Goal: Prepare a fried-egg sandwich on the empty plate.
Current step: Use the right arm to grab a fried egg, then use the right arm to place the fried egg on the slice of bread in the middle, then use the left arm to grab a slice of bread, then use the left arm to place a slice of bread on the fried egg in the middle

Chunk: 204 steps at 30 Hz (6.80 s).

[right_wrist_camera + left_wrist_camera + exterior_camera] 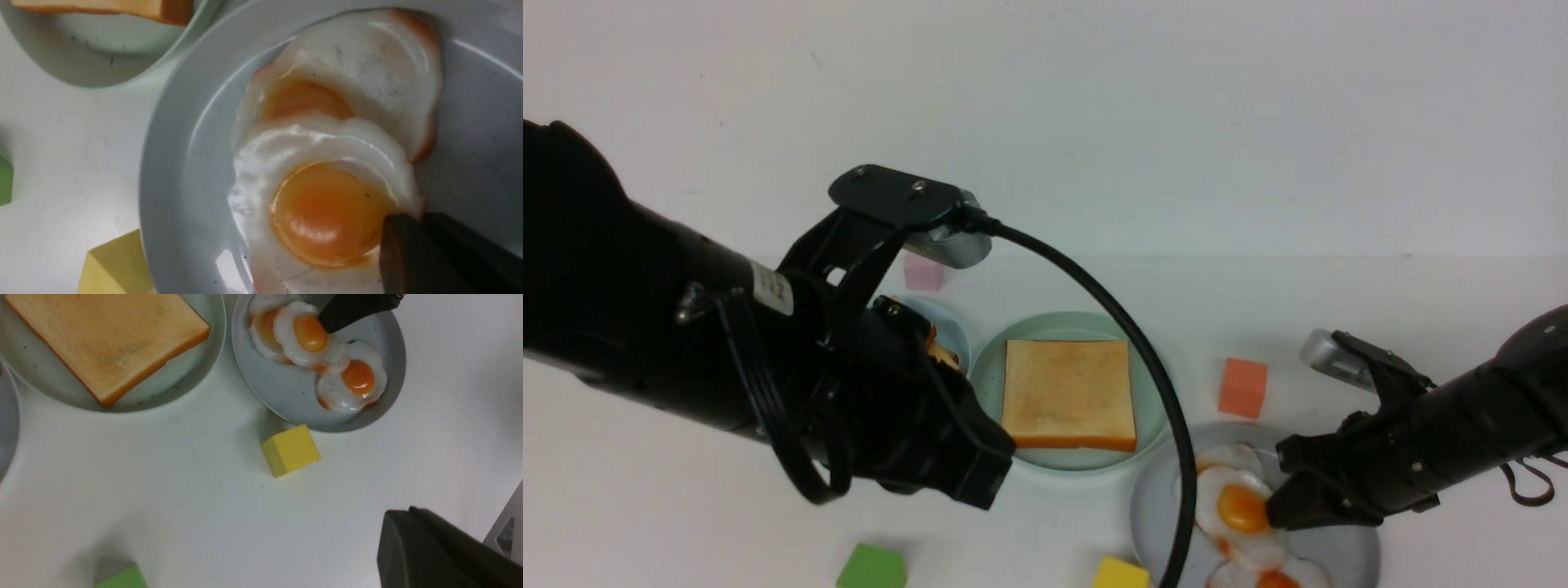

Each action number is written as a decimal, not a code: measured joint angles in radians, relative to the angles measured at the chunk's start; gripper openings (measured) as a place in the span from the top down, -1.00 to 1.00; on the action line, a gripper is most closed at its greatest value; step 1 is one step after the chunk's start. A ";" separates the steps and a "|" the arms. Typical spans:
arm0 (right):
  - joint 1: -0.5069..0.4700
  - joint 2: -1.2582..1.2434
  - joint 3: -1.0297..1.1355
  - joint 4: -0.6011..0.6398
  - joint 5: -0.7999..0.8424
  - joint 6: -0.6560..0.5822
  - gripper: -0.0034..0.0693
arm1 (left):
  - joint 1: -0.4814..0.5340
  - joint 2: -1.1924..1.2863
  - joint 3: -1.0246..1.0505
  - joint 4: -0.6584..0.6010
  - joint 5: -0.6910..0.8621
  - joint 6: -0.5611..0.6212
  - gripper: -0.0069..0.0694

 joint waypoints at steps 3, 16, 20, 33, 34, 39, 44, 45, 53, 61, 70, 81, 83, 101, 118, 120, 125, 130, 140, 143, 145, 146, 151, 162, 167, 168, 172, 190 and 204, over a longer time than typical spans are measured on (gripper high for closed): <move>0.000 -0.002 0.000 -0.001 0.007 0.000 0.83 | 0.000 0.000 0.000 0.000 0.000 0.000 0.85; 0.011 -0.117 -0.057 -0.149 0.055 0.140 0.83 | 0.000 0.000 0.000 0.014 0.000 -0.001 0.85; 0.082 -0.117 -0.176 -0.314 0.092 0.300 0.83 | 0.000 0.000 0.000 0.080 0.000 -0.032 0.85; 0.335 0.102 -0.683 -0.685 0.243 0.691 0.83 | 0.000 -0.025 0.030 0.250 0.000 -0.141 0.84; 0.342 0.128 -0.717 -0.682 0.252 0.694 0.83 | 0.000 -0.033 0.043 0.250 -0.003 -0.141 0.84; 0.348 0.238 -0.838 -0.643 0.254 0.699 0.83 | 0.000 -0.097 0.112 0.250 -0.017 -0.157 0.84; 0.348 0.307 -0.860 -0.605 0.181 0.701 0.83 | 0.000 -0.138 0.140 0.253 -0.026 -0.177 0.84; 0.348 0.325 -0.861 -0.594 0.163 0.701 0.83 | 0.000 -0.142 0.141 0.255 -0.026 -0.179 0.84; 0.348 0.368 -0.861 -0.560 0.128 0.702 0.62 | 0.000 -0.143 0.142 0.260 -0.022 -0.183 0.83; 0.348 0.357 -0.863 -0.570 0.112 0.702 -0.02 | 0.000 -0.143 0.142 0.260 -0.022 -0.212 0.82; 0.348 0.050 -0.863 -0.650 0.278 0.552 0.27 | 0.188 -0.114 0.133 0.262 -0.004 -0.335 0.82; 0.476 -0.331 -0.724 -0.655 0.449 0.504 0.94 | 0.584 0.156 0.059 -0.030 0.024 -0.361 0.72; 0.522 -0.386 -0.653 -0.656 0.447 0.500 0.94 | 0.627 0.212 0.022 -0.046 0.049 -0.339 0.66; 0.608 -0.564 -0.379 -0.599 0.444 0.498 0.92 | 0.811 0.571 -0.051 -0.448 -0.028 0.245 -0.52; 0.608 -0.564 -0.379 -0.590 0.482 0.514 0.91 | 0.811 0.670 -0.052 -0.592 -0.058 0.387 0.08; 0.608 -0.564 -0.379 -0.588 0.482 0.517 0.91 | 0.811 0.670 -0.052 -0.592 -0.061 0.387 0.29; 0.608 -0.564 -0.379 -0.586 0.483 0.517 0.91 | 0.811 0.670 -0.052 -0.582 -0.066 0.387 0.51; 0.608 -0.564 -0.379 -0.586 0.483 0.517 0.90 | 0.811 0.670 -0.052 -0.592 -0.056 0.384 0.51; 0.608 -0.564 -0.378 -0.602 0.492 0.608 0.88 | 0.811 0.605 -0.036 -0.790 0.093 0.415 0.51; 0.608 -0.565 -0.378 -0.643 0.501 0.682 0.88 | 0.806 0.571 0.006 -0.909 0.144 0.448 0.51; 0.608 -0.565 -0.378 -0.677 0.504 0.731 0.87 | 0.784 0.551 0.048 -0.993 0.149 0.480 0.51; 0.608 -0.565 -0.378 -0.699 0.505 0.759 0.87 | 0.747 0.543 0.080 -1.049 0.141 0.500 0.51; 0.608 -0.565 -0.378 -0.746 0.501 0.839 0.86 | 0.571 0.542 0.152 -1.174 -0.002 0.575 0.51; 0.608 -0.565 -0.378 -0.752 0.492 0.858 0.85 | 0.319 0.543 0.116 -1.248 -0.340 0.572 0.51; 0.608 -0.565 -0.378 -0.757 0.491 0.858 0.83 | 0.310 0.583 0.099 -1.254 -0.348 0.477 0.51; 0.608 -0.565 -0.378 -0.761 0.490 0.858 0.83 | 0.310 0.591 0.094 -1.255 -0.339 0.467 0.51; 0.608 -0.565 -0.378 -0.767 0.490 0.858 0.82 | 0.310 0.619 0.081 -1.255 -0.317 0.411 0.51; 0.608 -0.565 -0.378 -0.801 0.490 0.858 0.78 | 0.310 0.639 0.077 -1.256 -0.337 0.364 0.51; 0.608 -0.565 -0.378 -0.812 0.494 0.858 0.74 | 0.310 0.708 0.076 -1.263 -0.312 0.364 0.51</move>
